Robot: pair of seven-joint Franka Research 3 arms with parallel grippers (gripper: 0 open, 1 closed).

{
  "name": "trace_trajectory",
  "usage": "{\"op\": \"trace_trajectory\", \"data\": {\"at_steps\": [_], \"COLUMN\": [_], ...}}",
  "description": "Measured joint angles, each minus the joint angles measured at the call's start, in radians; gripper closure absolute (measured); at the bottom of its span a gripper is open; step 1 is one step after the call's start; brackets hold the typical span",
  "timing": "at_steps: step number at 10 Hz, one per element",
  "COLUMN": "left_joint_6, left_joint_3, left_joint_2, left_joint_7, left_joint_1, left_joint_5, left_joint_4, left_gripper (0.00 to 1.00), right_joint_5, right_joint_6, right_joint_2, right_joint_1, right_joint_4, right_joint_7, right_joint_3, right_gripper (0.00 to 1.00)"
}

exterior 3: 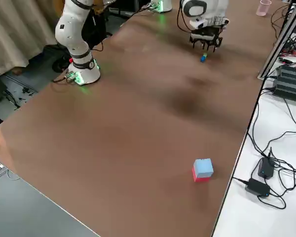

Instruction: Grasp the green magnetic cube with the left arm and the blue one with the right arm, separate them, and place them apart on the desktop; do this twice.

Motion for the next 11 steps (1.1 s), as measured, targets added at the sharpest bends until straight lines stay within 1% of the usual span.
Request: {"op": "trace_trajectory", "data": {"at_steps": [2,3,5,6,7,9,11], "left_joint_6": [0.036,0.038,0.038,0.038,0.038,0.038,0.038], "left_joint_3": [0.0,0.0,0.0,0.0,0.0,0.0,0.0], "left_joint_2": [0.019,0.021,0.021,0.022,0.024,0.03,0.033], "left_joint_7": [0.001,0.001,0.001,0.001,0.002,0.002,0.002], "left_joint_1": [-0.005,-0.005,-0.005,-0.006,-0.007,-0.01,-0.012], "left_joint_5": [0.0,0.0,0.0,0.0,0.001,0.002,0.002], "left_joint_4": [0.003,0.006,0.007,0.007,0.007,0.007,0.007], "left_gripper": [0.22,0.24,0.31,0.4,0.43,0.44,0.44], "right_joint_5": [0.014,0.015,0.016,0.017,0.017,0.018,0.038], "right_joint_6": [0.068,0.105,0.131,0.132,0.132,0.143,0.166], "right_joint_2": [0.076,0.112,0.17,0.195,0.219,0.257,0.279], "right_joint_1": [0.018,0.036,0.064,0.066,0.066,0.067,0.068], "right_joint_4": [0.053,0.079,0.129,0.154,0.178,0.206,0.212], "right_joint_7": [0.088,0.128,0.174,0.19,0.199,0.207,0.208], "right_joint_3": [0.001,0.001,0.001,0.0,-0.001,-0.001,0.0], "right_gripper": [0.07,0.07,0.07,0.06,0.06,0.05,0.06]}}
